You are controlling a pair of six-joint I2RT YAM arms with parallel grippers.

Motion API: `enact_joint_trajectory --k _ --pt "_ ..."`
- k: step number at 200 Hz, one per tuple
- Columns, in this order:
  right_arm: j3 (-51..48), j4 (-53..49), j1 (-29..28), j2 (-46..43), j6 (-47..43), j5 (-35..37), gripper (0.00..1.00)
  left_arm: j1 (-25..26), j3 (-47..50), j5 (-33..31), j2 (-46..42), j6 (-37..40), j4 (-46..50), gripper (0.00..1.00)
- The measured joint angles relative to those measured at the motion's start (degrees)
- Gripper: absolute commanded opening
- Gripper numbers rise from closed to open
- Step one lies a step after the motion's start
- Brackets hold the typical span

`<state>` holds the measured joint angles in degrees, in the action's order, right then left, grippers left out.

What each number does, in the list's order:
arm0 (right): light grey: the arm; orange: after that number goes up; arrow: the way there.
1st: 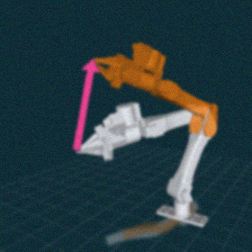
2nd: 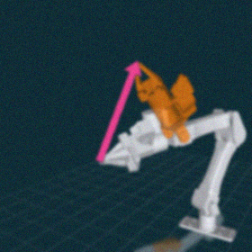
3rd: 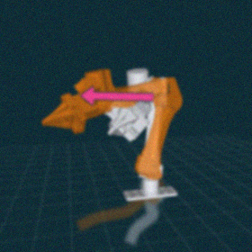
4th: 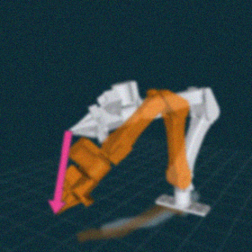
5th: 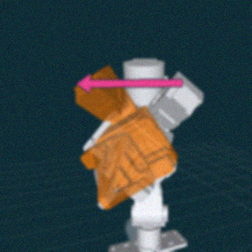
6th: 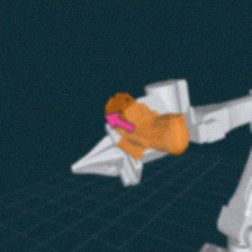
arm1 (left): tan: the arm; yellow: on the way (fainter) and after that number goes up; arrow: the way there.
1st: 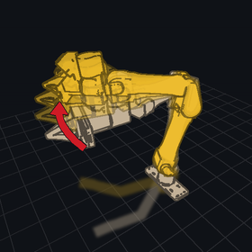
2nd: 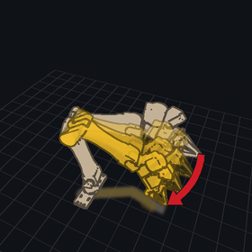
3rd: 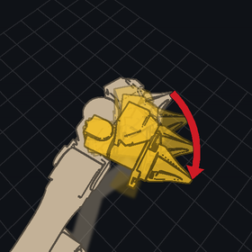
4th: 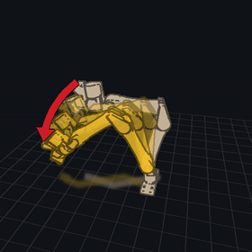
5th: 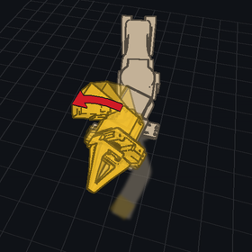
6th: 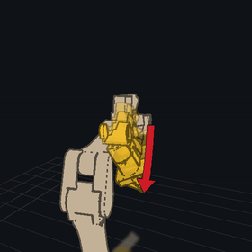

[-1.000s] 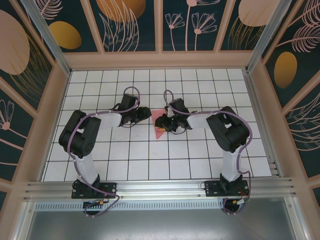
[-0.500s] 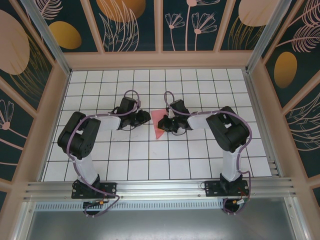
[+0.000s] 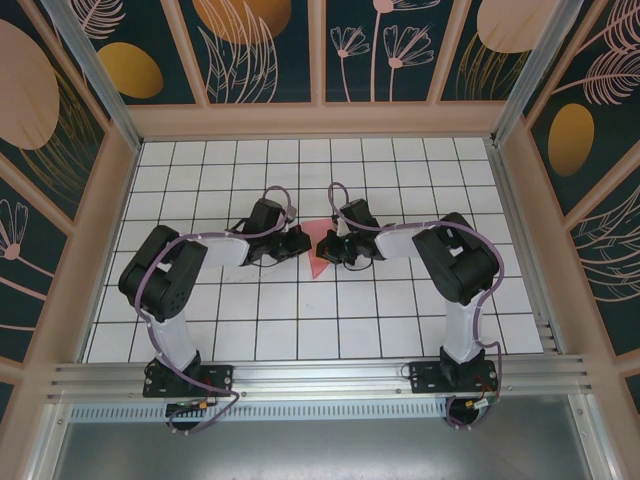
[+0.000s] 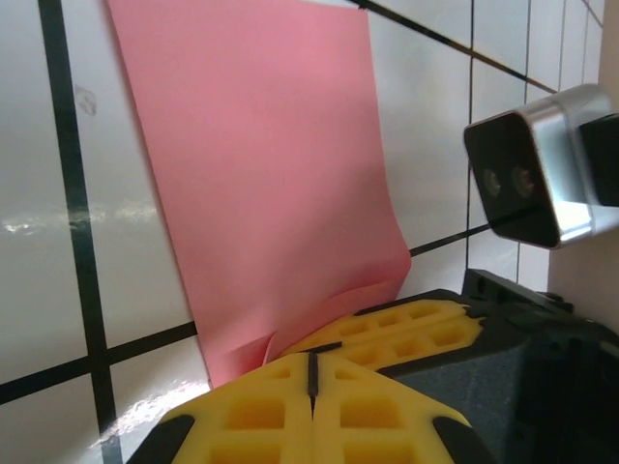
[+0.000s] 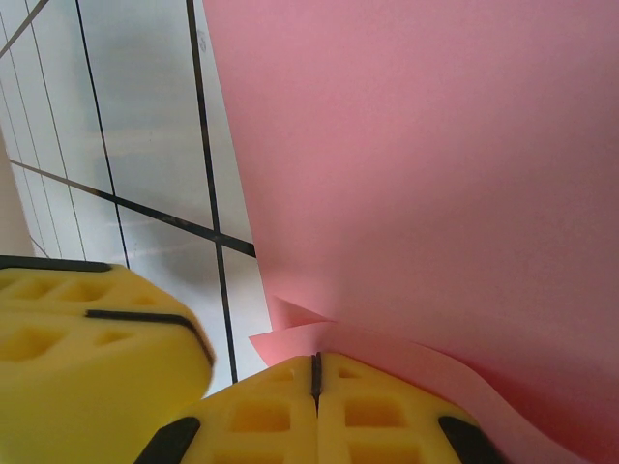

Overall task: Fold a paper plane with a square sheet of paper (pick it up from the middle)
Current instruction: Third fold the triangle at the center of the table.

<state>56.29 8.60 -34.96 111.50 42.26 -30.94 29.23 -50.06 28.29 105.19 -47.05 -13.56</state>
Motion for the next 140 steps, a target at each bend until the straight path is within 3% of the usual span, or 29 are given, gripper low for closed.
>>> enact_joint_trajectory --k 140 --pt "0.0 0.0 0.1 0.0 -0.2 -0.2 0.00 0.8 -1.5 -0.8 3.5 0.4 1.9 0.02"
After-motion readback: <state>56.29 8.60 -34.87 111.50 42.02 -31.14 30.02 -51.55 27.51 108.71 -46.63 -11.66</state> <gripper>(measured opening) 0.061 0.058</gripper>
